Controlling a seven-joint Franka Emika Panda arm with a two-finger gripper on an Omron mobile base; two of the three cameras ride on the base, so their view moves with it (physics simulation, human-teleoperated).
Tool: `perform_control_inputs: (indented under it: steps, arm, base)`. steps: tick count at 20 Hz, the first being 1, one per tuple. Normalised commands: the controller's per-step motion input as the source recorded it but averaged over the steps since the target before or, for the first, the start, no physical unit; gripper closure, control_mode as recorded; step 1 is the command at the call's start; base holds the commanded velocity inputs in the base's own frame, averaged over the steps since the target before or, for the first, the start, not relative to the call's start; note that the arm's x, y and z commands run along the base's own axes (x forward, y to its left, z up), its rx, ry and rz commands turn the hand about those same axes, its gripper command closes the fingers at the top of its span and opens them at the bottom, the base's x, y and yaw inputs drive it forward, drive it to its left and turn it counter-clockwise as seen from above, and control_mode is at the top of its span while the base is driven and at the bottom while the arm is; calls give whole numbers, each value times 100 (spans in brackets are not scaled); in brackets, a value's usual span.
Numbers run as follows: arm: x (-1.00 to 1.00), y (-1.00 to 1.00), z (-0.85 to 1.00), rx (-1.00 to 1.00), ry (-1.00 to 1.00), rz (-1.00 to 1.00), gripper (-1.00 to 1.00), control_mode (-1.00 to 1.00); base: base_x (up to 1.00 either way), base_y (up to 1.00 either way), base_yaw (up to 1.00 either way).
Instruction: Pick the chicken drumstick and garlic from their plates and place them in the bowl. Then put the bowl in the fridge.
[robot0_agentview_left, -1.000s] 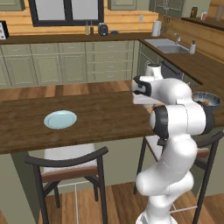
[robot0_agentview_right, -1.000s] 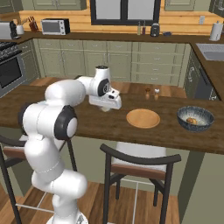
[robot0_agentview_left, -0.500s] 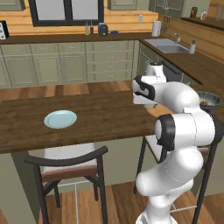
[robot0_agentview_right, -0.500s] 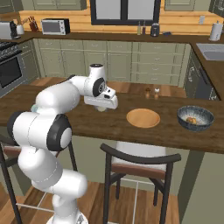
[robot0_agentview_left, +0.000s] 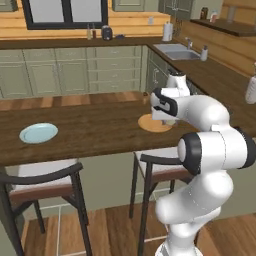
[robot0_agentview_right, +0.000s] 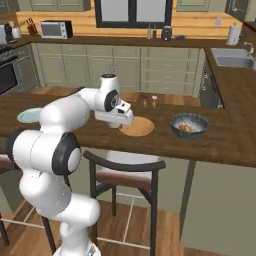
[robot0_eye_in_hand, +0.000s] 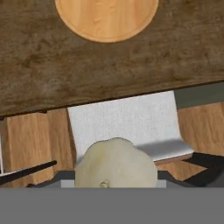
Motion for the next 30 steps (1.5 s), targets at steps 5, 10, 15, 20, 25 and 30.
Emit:
perform_control_inputs:
  steps: [5,10,15,20,25,30]
  arm:
    - [0,0,0,0,0,0,100,100]
    - [0,0,0,0,0,0,100,100]
    - [0,0,0,0,0,0,100,100]
    - [0,0,0,0,0,0,100,100]
    - [0,0,0,0,0,0,100,100]
    - [15,-10,0,2,0,0,100,-100]
  base:
    - [17,-75,0]
    - [40,-64,0]
    - [58,-47,-2]
    - [47,-30,-4]
    - [72,-23,-2]
    - [55,-29,-1]
